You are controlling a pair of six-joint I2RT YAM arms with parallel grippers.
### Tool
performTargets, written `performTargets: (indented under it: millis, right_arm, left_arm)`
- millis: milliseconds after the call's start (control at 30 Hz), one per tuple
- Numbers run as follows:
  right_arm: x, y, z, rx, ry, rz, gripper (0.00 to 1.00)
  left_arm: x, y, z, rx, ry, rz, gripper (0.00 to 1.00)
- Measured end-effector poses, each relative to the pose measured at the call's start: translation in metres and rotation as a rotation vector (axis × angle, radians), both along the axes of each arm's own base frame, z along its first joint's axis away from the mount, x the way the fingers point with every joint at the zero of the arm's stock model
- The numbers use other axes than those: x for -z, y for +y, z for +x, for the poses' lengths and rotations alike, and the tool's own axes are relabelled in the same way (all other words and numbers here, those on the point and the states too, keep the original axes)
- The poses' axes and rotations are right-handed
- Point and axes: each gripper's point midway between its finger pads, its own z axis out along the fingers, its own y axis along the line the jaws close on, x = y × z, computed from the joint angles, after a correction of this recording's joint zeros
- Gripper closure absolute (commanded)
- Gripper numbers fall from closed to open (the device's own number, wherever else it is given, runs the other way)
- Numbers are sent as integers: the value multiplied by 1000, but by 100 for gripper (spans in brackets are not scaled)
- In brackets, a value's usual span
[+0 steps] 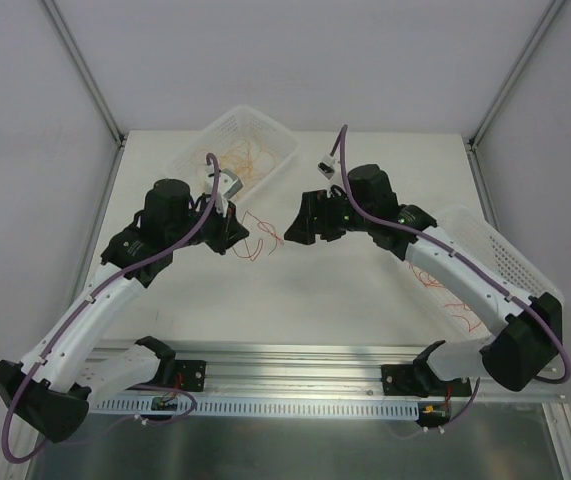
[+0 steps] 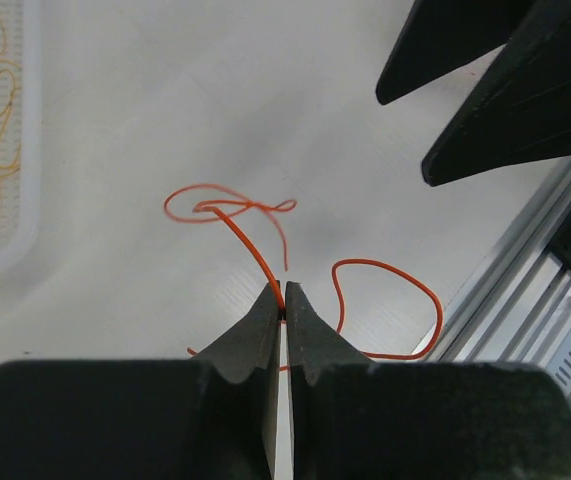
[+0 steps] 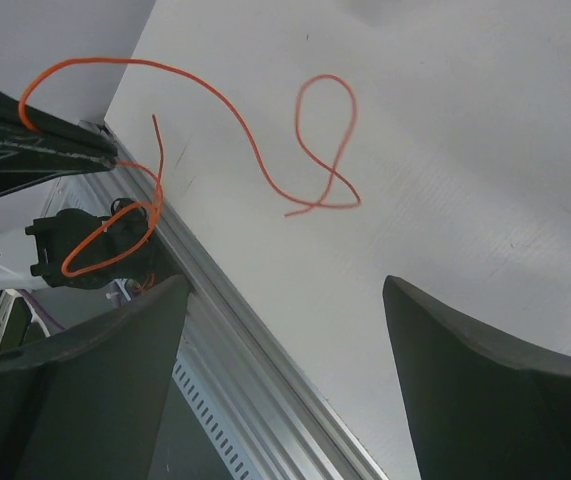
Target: Untangle the cables
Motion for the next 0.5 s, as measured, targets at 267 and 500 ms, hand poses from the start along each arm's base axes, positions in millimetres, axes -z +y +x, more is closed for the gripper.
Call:
performTargets:
  millis: [267, 500]
  right_arm:
    - [17, 8, 7, 13, 40, -11, 23]
    - [21, 11, 10, 4, 43, -21, 31]
  left_arm:
    - [-4, -15, -18, 150, -14, -20, 100]
    - [-4, -26, -29, 250, 3, -43, 100]
